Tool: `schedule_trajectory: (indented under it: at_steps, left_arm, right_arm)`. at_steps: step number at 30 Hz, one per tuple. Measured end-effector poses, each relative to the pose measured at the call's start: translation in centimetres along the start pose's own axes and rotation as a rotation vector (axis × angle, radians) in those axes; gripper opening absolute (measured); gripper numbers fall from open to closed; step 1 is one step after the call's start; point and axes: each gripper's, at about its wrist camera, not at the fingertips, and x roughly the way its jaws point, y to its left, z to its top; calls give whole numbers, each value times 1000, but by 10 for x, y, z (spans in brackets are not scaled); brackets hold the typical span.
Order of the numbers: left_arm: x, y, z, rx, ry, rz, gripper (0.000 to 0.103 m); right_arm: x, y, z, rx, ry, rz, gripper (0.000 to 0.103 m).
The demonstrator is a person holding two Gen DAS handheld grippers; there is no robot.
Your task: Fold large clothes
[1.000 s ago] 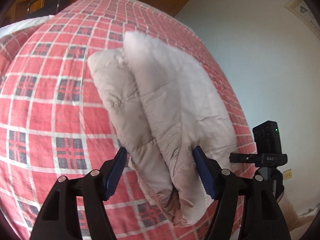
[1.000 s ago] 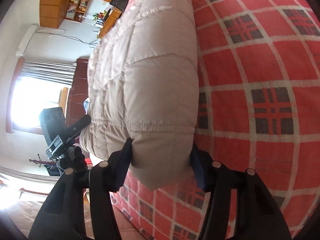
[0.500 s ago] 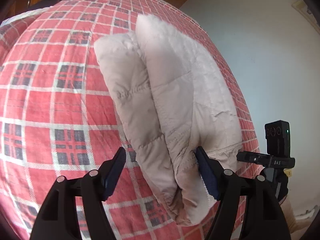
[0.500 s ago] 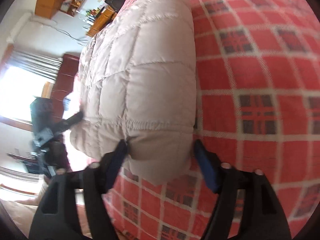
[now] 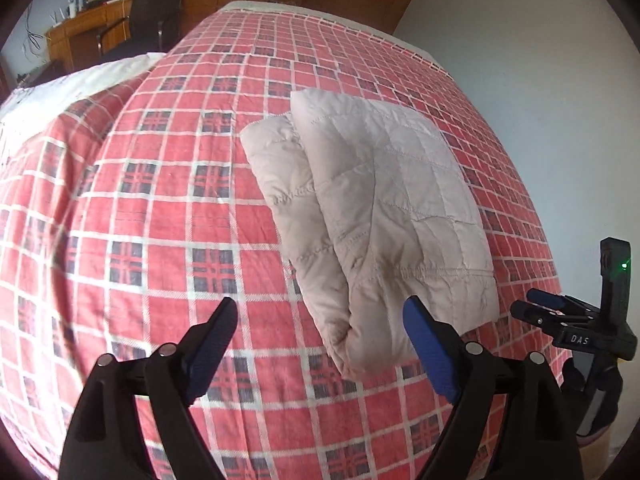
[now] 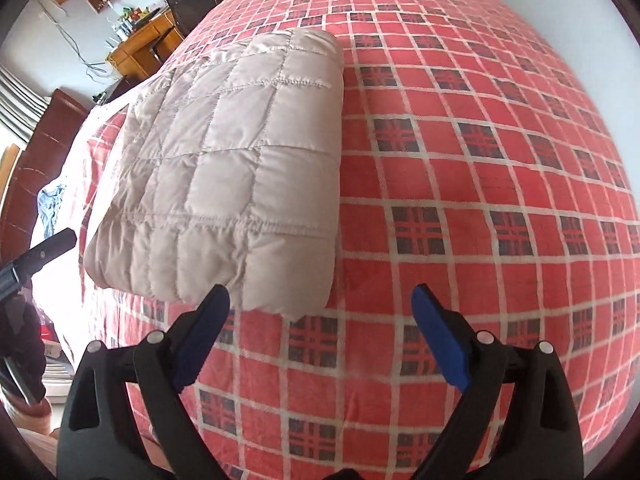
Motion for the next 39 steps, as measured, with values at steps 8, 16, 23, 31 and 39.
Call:
schedule_trajectory:
  at_steps: [8, 16, 23, 31, 39]
  left_arm:
    - [-12, -14, -12, 6, 7, 67, 89]
    - [-20, -21, -26, 15, 20, 124, 89]
    - [-24, -25, -31, 7, 30, 150, 89]
    - [-30, -29, -33, 10, 24, 173, 89]
    - [-36, -36, -35, 37, 18, 184, 89]
  right_arm:
    - [-28, 18, -11, -20, -24, -41, 95]
    - [-42, 28, -17, -36, -35, -64, 97]
    - [-50, 32, -21, -43, -42, -101, 97]
    - [-54, 34, -23, -35, -44, -93, 97]
    - [-56, 36, -24, -39, -39, -99, 97]
